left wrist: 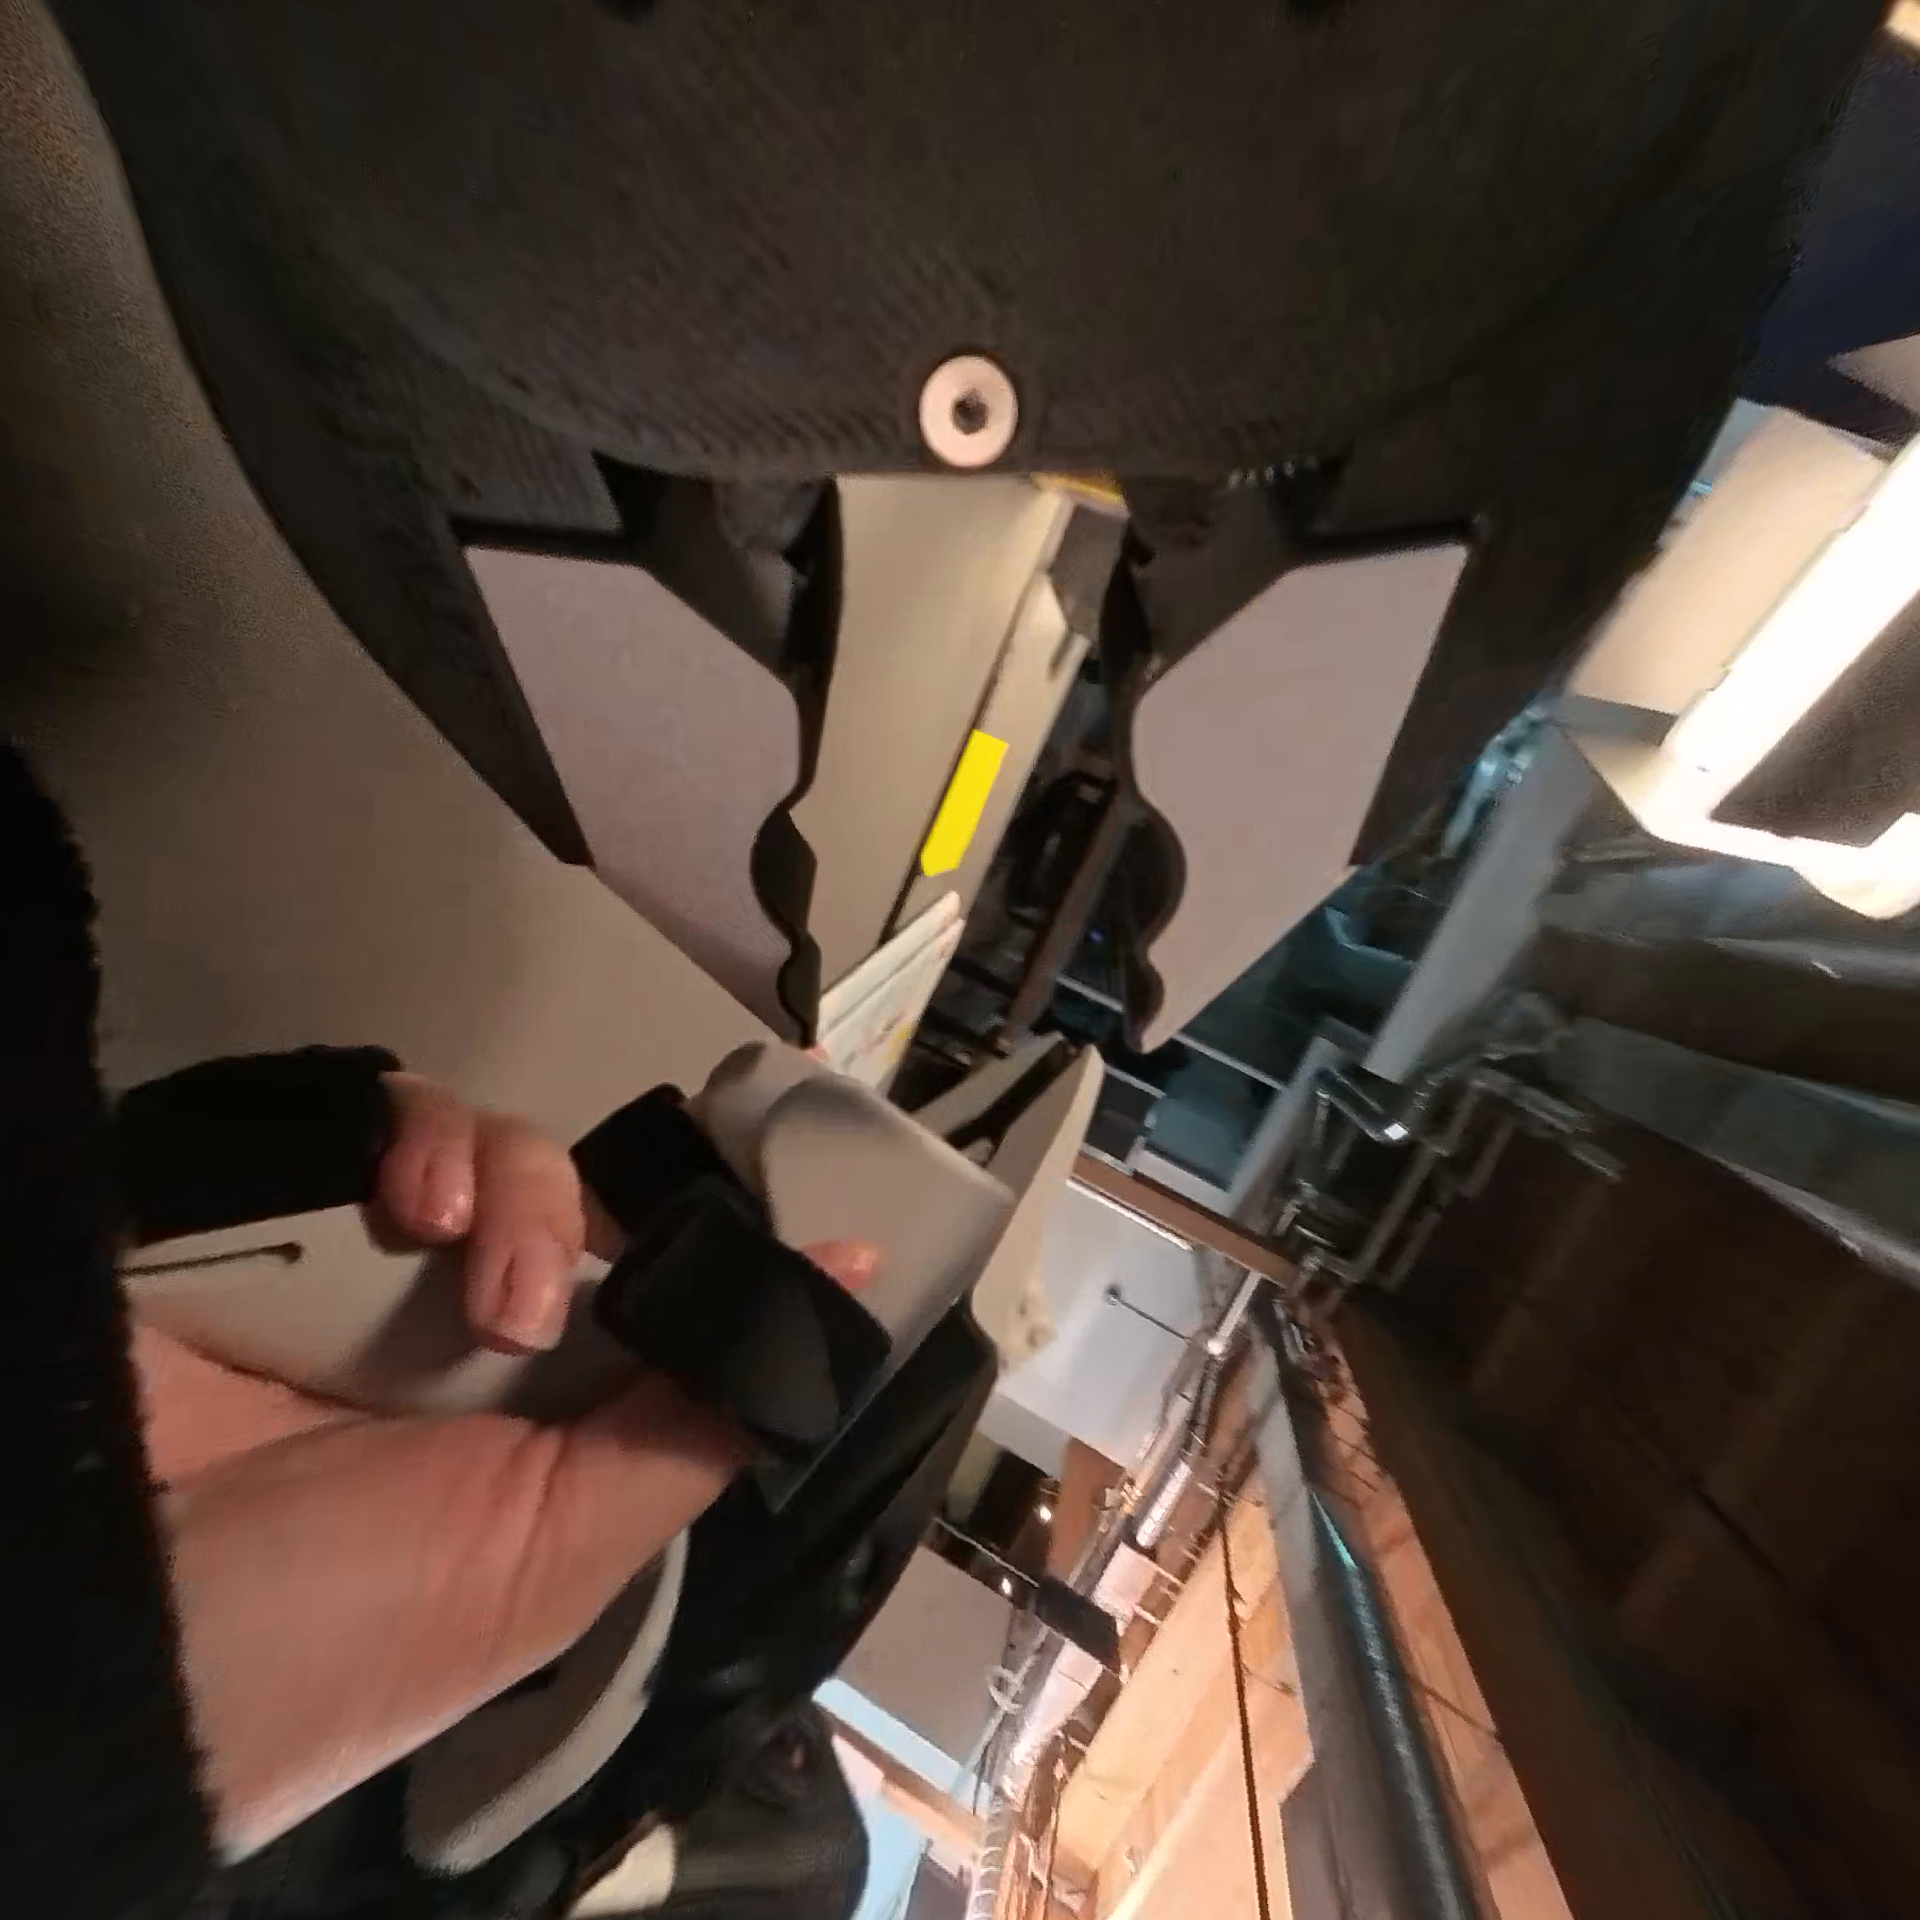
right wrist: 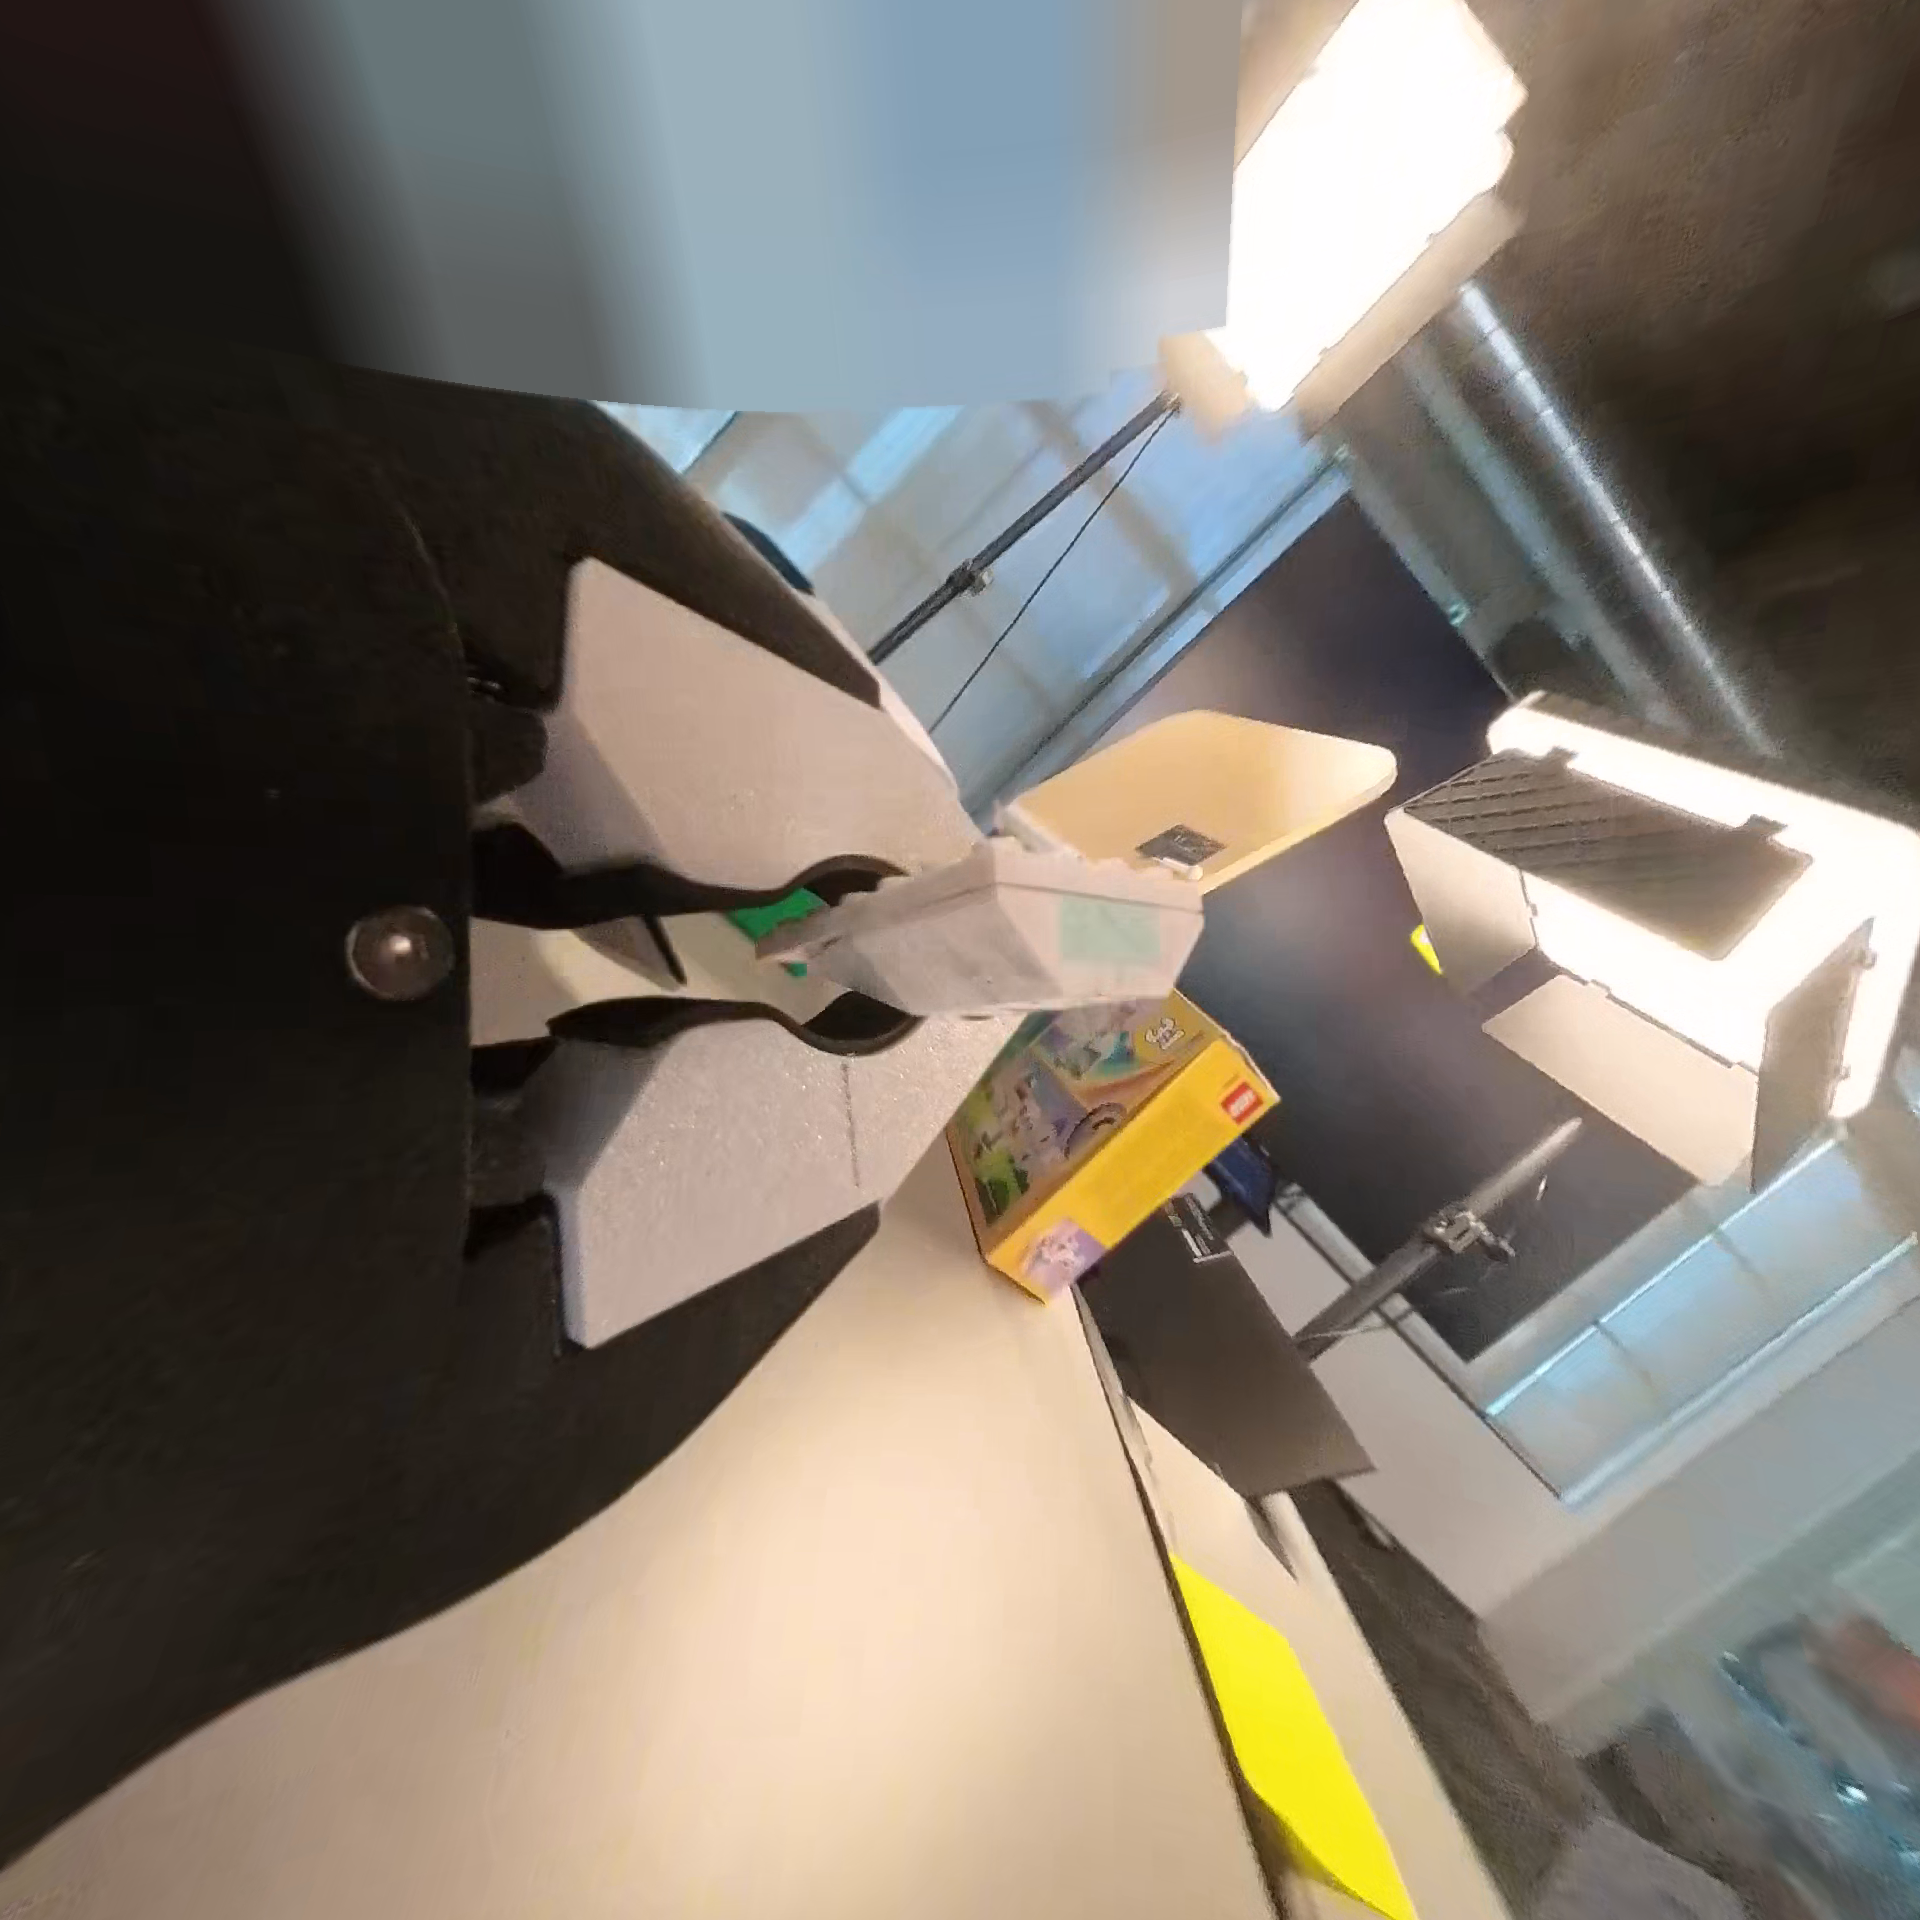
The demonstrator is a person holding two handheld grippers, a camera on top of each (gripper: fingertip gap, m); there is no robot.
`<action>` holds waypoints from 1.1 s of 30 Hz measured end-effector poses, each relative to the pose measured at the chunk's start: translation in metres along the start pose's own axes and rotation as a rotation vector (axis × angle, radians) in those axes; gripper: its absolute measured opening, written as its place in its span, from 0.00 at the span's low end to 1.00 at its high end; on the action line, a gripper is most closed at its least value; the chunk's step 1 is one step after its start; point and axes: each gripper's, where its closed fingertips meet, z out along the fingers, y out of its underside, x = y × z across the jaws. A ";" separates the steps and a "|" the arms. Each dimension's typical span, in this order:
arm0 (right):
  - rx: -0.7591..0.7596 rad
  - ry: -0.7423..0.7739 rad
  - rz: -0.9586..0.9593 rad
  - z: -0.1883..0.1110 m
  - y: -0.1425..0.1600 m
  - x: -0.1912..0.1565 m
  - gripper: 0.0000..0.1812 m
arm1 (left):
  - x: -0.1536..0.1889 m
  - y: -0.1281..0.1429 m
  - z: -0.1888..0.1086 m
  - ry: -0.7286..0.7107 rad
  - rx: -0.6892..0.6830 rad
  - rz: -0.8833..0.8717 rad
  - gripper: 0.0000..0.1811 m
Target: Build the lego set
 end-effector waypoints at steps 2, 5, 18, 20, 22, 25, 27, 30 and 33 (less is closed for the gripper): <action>0.005 -0.012 0.069 0.000 -0.001 0.002 0.02 | 0.005 -0.009 -0.001 -0.005 0.025 0.087 0.29; -0.042 -0.080 0.219 0.001 0.005 0.000 0.02 | 0.012 -0.005 0.002 -0.020 -0.014 0.207 0.23; -0.241 0.378 -1.011 -0.012 0.001 0.021 0.03 | 0.002 -0.012 -0.008 0.250 0.180 -0.624 0.29; -0.230 0.461 -1.252 -0.012 0.001 0.021 0.03 | 0.001 -0.018 -0.010 0.297 0.224 -0.719 0.29; -0.248 0.476 -1.336 -0.008 0.006 0.018 0.03 | -0.004 -0.016 -0.011 0.297 0.236 -0.784 0.28; -0.285 0.516 -1.390 -0.004 0.013 0.020 0.02 | -0.005 -0.017 -0.012 0.331 0.259 -0.848 0.28; -0.300 0.547 -1.486 -0.003 0.013 0.020 0.02 | -0.006 -0.021 -0.014 0.344 0.286 -0.863 0.28; -0.317 0.559 -1.626 -0.001 0.018 0.016 0.03 | -0.002 -0.017 -0.012 0.349 0.255 -0.857 0.24; -0.344 0.583 -1.632 -0.001 0.019 0.021 0.05 | 0.001 -0.015 -0.010 0.348 0.227 -0.826 0.18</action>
